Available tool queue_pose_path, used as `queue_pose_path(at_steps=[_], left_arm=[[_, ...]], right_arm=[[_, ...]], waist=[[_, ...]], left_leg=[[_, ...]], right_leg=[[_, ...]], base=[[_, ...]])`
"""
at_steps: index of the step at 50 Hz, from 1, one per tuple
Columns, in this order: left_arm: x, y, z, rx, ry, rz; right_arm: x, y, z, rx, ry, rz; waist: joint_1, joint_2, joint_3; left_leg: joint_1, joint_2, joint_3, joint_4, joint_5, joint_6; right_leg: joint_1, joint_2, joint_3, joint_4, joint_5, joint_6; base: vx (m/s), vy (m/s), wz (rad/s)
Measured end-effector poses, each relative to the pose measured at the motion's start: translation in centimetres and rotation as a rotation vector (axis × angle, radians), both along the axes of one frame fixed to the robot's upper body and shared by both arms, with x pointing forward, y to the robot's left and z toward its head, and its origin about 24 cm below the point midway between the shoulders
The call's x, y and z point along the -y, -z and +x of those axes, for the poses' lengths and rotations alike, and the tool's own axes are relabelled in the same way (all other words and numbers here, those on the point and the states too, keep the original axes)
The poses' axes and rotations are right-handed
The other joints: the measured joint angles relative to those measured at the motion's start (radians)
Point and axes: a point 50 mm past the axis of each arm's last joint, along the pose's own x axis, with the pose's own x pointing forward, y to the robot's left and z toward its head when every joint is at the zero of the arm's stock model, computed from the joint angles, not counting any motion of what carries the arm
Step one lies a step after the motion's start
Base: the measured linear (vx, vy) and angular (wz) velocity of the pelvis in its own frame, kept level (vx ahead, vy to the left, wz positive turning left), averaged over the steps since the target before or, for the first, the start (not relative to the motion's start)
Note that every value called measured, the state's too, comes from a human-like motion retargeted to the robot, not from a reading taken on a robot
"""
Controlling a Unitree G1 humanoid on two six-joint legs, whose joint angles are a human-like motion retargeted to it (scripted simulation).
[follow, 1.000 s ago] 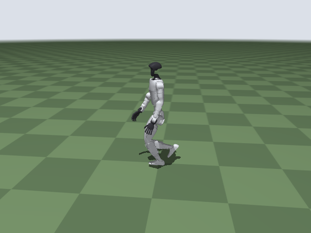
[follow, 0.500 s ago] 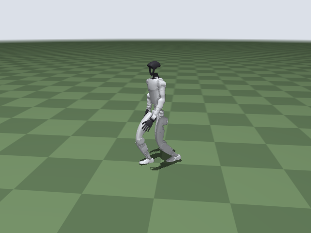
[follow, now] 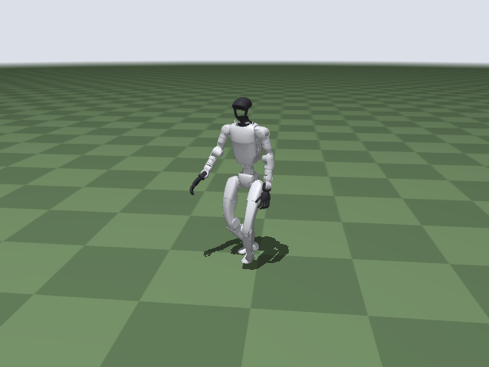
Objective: Walk
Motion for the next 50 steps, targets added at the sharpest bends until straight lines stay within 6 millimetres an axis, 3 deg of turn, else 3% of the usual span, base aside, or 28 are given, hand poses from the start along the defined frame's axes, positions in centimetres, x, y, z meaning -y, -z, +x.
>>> queue_pose_path(at_steps=[7,10,15,20,25,28,31,36,40,45,50], left_arm=[[1.6,0.3,-0.2,-0.024,-0.013,-0.067],[1.5,0.4,-0.3,-0.038,-0.027,-0.075],[1.0,0.4,-0.4,-0.051,-0.071,-0.085],[0.7,0.2,0.0,-0.036,-0.123,-0.102],[0.7,-0.3,1.6,0.019,-0.149,-0.108],[0.6,-0.8,3.0,0.078,-0.159,-0.09],[0.5,-1.4,4.3,0.136,-0.177,-0.074],[0.9,-2.3,6.1,0.209,-0.207,-0.085],[1.7,-2.6,6.8,0.234,-0.207,-0.114],[2.5,-2.3,6.6,0.216,-0.188,-0.131],[2.2,-1.6,5.6,0.155,-0.177,-0.109]], right_arm=[[-3.3,0.7,0.4,-0.006,-0.109,0.074],[-5.0,2.1,-0.9,-0.069,-0.16,0.127],[-6.8,5.1,-5.0,-0.234,-0.201,0.208],[-6.4,7.6,-10.3,-0.405,-0.15,0.251],[-4.6,8.6,-14.1,-0.49,-0.033,0.255],[-3.4,8.5,-15.0,-0.491,0.032,0.233],[-2.5,8.3,-15.1,-0.463,0.083,0.207],[-1.5,7.8,-14.6,-0.401,0.132,0.182],[-1.4,7.5,-14.1,-0.367,0.147,0.181],[-1.4,7.3,-13.5,-0.351,0.151,0.187],[-1.2,7.0,-12.7,-0.324,0.156,0.197]], waist=[[-0.007,0.003,-0.03],[0.002,0.014,-0.035],[0.013,0.012,-0.042],[-0.018,-0.075,-0.034],[-0.073,-0.173,0.006],[-0.114,-0.199,0.034],[-0.146,-0.189,0.059],[-0.182,-0.133,0.098],[-0.192,-0.073,0.121],[-0.181,-0.011,0.117],[-0.154,0.039,0.064]], left_leg=[[-0.001,0.015,0.127,-0.189,0.037,-0.02],[0.013,0.063,0.164,-0.144,0.035,-0.012],[0.052,0.081,0.18,-0.067,0.022,0.016],[0.13,-0.108,0.171,-0.101,0.011,0.06],[0.258,-0.386,0.103,-0.273,0.065,0.111],[0.338,-0.51,0.007,-0.367,0.105,0.127],[0.418,-0.576,-0.108,-0.419,0.119,0.131],[0.523,-0.607,-0.301,-0.416,0.095,0.119],[0.567,-0.59,-0.434,-0.345,0.045,0.101],[0.592,-0.566,-0.569,-0.288,0.014,0.084],[0.563,-0.532,-0.66,-0.257,-0.009,0.063]], right_leg=[[0.069,-0.011,-0.092,-0.073,-0.016,-0.002],[0.11,0.002,-0.121,-0.082,-0.031,-0.012],[0.171,-0.023,-0.174,-0.029,-0.048,-0.01],[0.175,-0.195,-0.152,0.221,-0.012,0.068],[0.114,-0.418,-0.033,0.558,0.247,0.146],[0.053,-0.475,0.066,0.696,0.312,0.133],[-0.003,-0.485,0.13,0.755,0.25,0.073],[-0.105,-0.406,0.184,0.698,0.103,-0.031],[-0.185,-0.259,0.201,0.547,0.052,-0.049],[-0.281,-0.046,0.243,0.26,0.085,0.016],[-0.359,0.135,0.315,-0.053,0.16,0.083]], base=[[0.24,0.04,0.77],[0.29,0.03,0.64],[0.32,0.04,0.75],[0.35,0.09,1.27],[0.32,0.15,1.65],[0.3,0.12,1.88],[0.29,0.11,1.86],[0.28,0.1,1.9],[0.28,0.1,1.81],[0.29,0.11,1.51],[0.32,0.09,1.06]])
